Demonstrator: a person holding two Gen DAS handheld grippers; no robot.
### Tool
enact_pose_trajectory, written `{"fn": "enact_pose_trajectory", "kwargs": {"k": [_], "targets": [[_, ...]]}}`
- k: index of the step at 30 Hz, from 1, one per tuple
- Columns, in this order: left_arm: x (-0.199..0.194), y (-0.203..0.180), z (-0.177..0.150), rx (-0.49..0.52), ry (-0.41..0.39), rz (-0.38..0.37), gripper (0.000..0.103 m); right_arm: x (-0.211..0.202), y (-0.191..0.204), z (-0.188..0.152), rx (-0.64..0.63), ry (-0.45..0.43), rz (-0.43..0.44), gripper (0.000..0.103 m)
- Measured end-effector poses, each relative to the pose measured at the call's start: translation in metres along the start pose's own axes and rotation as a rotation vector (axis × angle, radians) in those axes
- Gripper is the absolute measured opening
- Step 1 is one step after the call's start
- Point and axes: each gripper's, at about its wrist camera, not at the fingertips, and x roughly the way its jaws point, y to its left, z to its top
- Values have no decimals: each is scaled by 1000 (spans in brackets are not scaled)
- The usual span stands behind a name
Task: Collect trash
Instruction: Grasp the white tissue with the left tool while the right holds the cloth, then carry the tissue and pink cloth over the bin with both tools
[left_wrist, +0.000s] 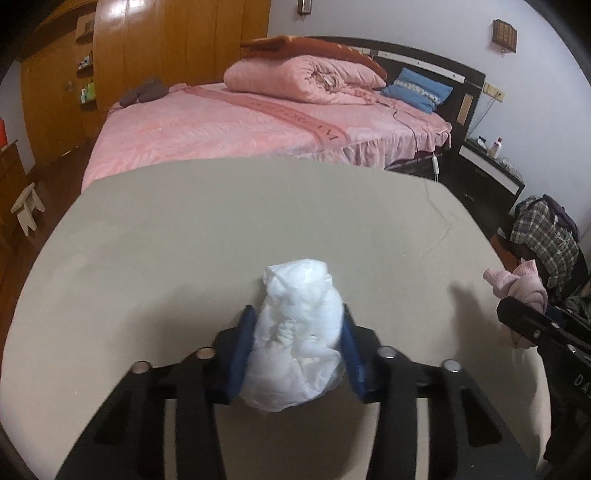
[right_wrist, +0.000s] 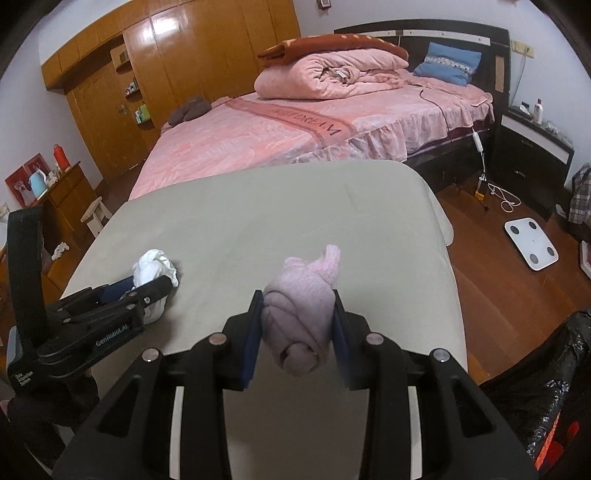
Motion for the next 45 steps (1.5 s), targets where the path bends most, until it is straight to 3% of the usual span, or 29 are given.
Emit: {"fn": "enact_pose_trajectory", "kwargs": {"k": [5,19,30,45], "targets": [[-14,-1,-2,-10,-38,-7,33,-6,2,-1,-2,-8,10,33],[-80,-4,-6,-23,-128,10,32,-41,23,-8,-38,-22,64,33],[-143,-7,-14,-56,-174,31,32,-107,37,-13,-68,-74,108,33],[-222,-36,-31,-25,-246,19,32,-201,31,-27,-87,-146,122,33]]}}
